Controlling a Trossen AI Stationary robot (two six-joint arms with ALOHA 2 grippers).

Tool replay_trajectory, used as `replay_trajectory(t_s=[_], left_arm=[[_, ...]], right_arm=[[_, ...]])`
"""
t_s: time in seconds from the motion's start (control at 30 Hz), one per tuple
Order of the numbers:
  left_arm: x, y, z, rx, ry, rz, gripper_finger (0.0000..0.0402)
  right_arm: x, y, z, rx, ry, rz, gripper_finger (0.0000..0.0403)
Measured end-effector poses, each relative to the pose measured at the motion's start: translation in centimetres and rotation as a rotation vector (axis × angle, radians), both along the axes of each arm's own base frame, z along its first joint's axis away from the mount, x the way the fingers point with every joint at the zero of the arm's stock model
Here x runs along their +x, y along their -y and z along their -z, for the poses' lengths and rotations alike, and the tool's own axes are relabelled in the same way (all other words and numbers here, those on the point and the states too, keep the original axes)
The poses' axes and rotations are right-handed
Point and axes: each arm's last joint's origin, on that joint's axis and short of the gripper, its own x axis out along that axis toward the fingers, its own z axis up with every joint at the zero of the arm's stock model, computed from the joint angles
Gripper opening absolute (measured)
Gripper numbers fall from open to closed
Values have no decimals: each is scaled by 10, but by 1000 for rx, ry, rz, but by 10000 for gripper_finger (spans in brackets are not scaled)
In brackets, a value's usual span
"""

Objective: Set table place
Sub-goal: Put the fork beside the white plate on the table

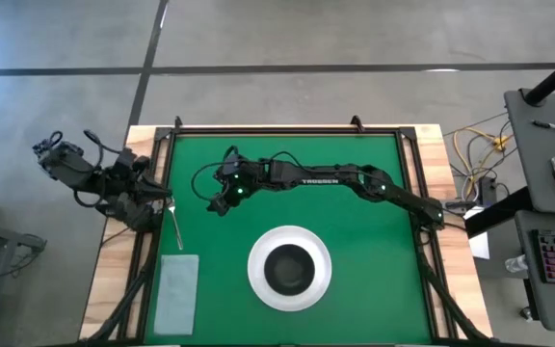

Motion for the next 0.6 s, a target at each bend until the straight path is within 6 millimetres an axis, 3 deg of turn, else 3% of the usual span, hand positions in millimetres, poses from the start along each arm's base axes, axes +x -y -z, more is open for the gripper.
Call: replay_trajectory(t_s=[0.17,0.3,0.43,0.6], left_arm=[[2,1,19,-71,-51,-49,0],[3,1,36,-133,-83,-110,0],[1,0,58,-189,-182,-170,0],[-5,-4,79,-244,-344,-257,0]], right_arm=[[-2,0,20,6,-48,29,79],[-2,1,22,-2,-51,44,77],[-2,5,14,-10,-34,53,73],[-1,10,-10,-29,33,57,73]])
